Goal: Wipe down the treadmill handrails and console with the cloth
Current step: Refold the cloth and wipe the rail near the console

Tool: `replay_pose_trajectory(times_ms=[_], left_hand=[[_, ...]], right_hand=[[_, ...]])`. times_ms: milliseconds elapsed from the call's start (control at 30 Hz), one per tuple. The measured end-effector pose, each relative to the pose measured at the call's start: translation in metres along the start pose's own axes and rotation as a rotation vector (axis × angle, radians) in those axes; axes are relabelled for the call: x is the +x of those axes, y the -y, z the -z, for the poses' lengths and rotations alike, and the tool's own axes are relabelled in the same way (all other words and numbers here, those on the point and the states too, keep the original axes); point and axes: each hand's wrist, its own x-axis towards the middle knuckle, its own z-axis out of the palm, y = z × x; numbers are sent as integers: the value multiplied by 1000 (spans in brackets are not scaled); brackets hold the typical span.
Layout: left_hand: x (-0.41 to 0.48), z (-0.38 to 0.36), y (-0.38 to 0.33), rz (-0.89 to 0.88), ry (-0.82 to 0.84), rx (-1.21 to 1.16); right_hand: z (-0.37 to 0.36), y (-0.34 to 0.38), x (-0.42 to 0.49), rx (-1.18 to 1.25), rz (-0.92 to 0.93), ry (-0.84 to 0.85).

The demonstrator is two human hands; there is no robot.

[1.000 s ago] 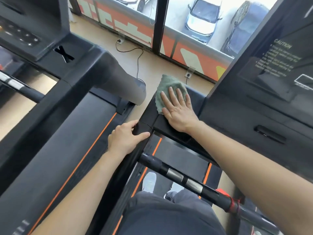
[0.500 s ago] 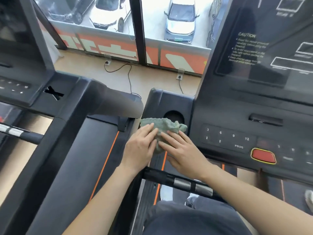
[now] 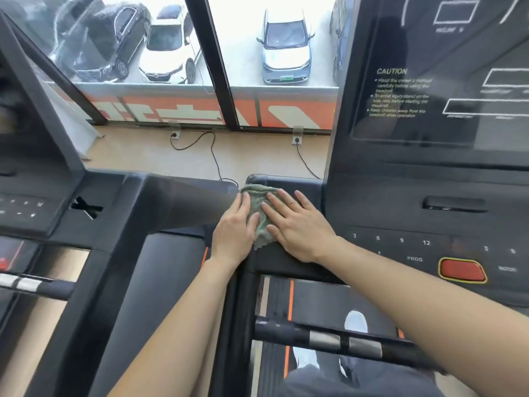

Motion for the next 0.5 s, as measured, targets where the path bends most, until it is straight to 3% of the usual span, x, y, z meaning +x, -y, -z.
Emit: replay_pose_trajectory(times_ms=[133,300,500], left_hand=[[38,0,-16,-89,23,144],[63,-10,-34,-322,91,355],[61,-12,-43,-505,172,401]], right_hand=[[10,-25,11,-115,-38,11],[24,-44,-8,-260,-66,79],[34,-52,-36,-356,19,128]])
